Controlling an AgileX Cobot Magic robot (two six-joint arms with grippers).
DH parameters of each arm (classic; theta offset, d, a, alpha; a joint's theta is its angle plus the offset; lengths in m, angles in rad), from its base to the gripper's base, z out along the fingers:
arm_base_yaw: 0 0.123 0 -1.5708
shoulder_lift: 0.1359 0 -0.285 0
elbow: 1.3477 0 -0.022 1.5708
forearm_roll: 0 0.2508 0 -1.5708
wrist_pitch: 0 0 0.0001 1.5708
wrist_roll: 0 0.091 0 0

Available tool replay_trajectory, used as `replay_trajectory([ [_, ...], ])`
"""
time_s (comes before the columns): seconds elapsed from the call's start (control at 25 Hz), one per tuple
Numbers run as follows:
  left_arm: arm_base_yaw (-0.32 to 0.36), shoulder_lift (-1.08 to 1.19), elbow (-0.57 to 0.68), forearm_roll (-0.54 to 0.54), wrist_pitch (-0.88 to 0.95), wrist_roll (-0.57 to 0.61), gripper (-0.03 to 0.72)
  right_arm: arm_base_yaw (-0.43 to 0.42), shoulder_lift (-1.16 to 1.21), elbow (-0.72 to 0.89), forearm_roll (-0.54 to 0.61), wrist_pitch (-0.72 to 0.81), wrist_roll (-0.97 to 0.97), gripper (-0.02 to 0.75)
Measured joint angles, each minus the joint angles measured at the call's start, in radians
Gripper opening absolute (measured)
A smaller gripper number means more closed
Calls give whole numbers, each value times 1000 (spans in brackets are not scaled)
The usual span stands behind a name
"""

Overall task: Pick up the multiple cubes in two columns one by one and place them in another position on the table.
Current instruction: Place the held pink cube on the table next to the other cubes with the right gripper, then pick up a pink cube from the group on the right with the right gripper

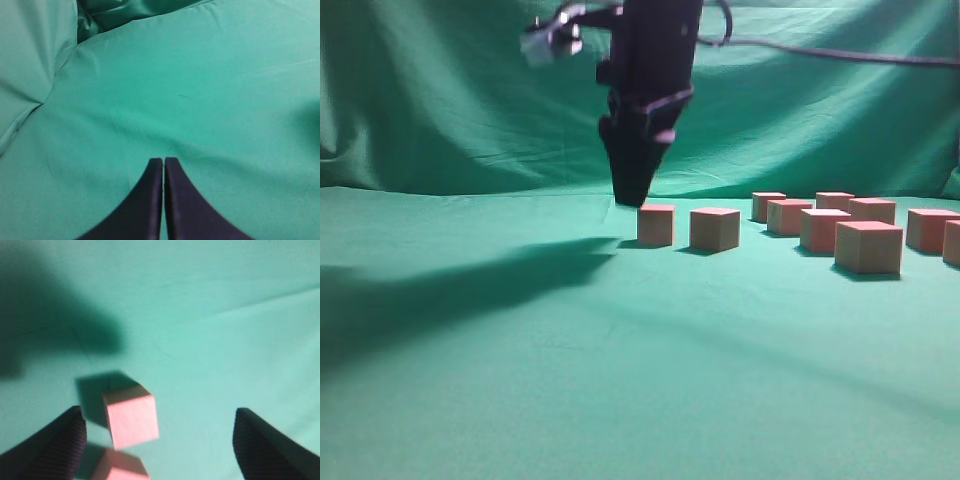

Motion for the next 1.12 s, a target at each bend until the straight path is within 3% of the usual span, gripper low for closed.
replay_trajectory([
  [0.36, 0, 0, 0, 0, 0, 0, 0, 0, -211, -31, -16, 285, 368, 573],
  [0.48, 0, 0, 0, 0, 0, 0, 0, 0, -262, -29, -26, 303, 544, 573],
  [0.76, 0, 0, 0, 0, 0, 0, 0, -14, -369, -29, -43, 313, 659, 573],
  [0.96, 0, 0, 0, 0, 0, 0, 0, -109, -434, -8, -11, 317, 731, 573],
  [1.12, 0, 0, 0, 0, 0, 0, 0, -219, -493, 121, 68, 316, 768, 573],
])
